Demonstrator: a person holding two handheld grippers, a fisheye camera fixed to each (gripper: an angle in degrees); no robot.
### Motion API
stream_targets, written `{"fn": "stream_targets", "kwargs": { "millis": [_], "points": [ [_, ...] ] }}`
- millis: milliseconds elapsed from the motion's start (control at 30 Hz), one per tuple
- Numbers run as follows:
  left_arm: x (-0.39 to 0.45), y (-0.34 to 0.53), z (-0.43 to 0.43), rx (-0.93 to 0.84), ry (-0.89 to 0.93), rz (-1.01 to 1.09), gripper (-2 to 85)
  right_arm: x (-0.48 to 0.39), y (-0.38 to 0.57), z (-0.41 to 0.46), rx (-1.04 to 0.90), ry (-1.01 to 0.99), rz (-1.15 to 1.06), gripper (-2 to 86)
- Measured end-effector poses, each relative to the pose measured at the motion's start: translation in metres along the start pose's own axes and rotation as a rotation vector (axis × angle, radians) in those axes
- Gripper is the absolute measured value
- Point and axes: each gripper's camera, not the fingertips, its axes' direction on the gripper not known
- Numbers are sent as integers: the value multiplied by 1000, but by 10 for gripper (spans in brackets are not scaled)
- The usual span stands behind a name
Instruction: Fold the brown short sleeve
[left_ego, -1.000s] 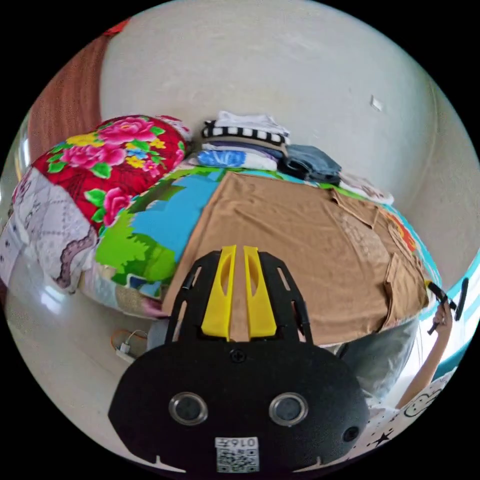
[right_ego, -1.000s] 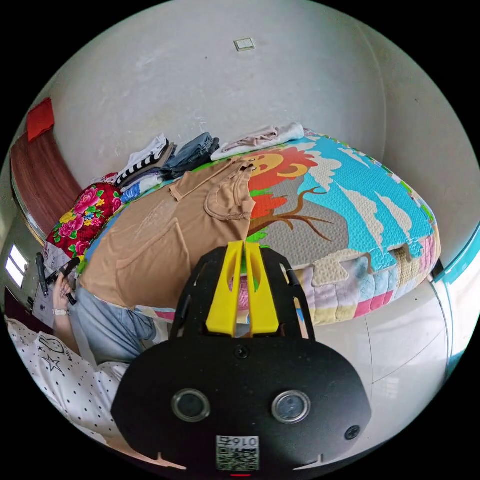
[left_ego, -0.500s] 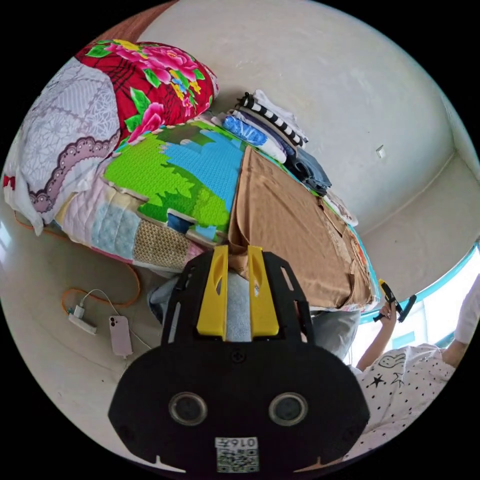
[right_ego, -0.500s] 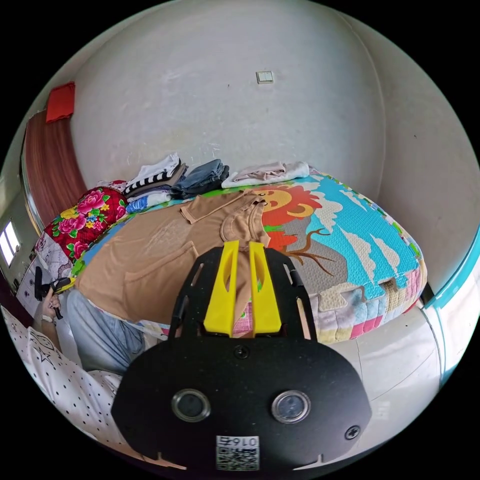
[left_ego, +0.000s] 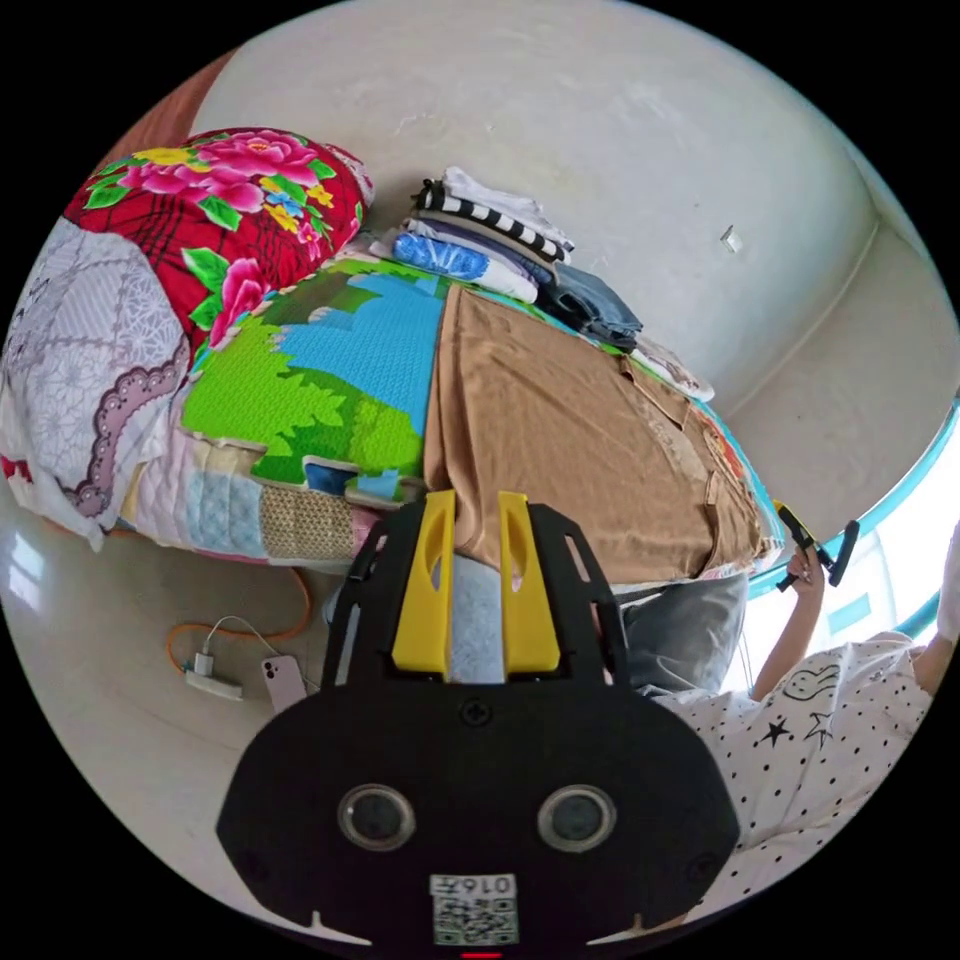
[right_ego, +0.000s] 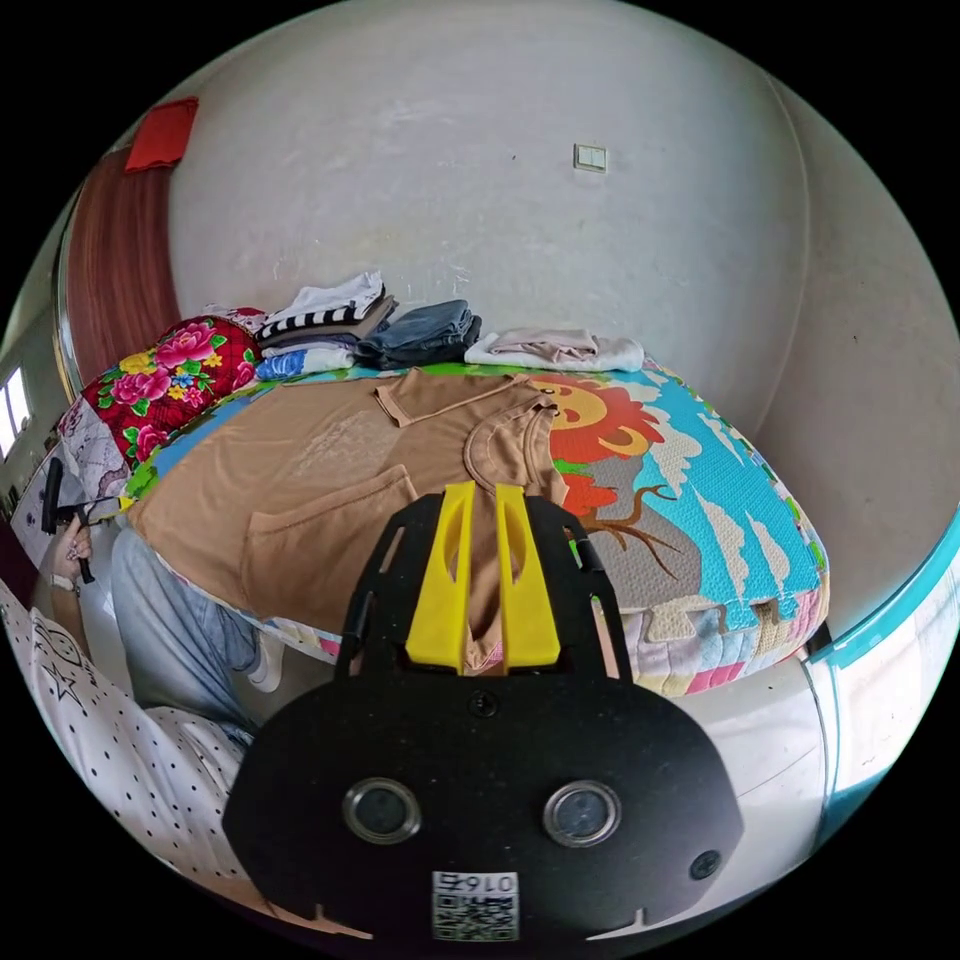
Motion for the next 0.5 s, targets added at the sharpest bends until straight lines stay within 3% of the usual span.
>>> {"fn": "stream_targets", "kwargs": {
  "millis": [167, 367, 500],
  "points": [
    [-2, 9, 0, -64, -118, 26, 91, -6, -6, -6, -13, 5, 11, 20],
    [3, 9, 18, -84, -16, 84, 46, -18, -18, -6, -41, -15, 6, 19],
    [26, 6, 5, 32, 12, 149, 1, -28, -27, -11, -49, -5, -10, 18]
  ]
}}
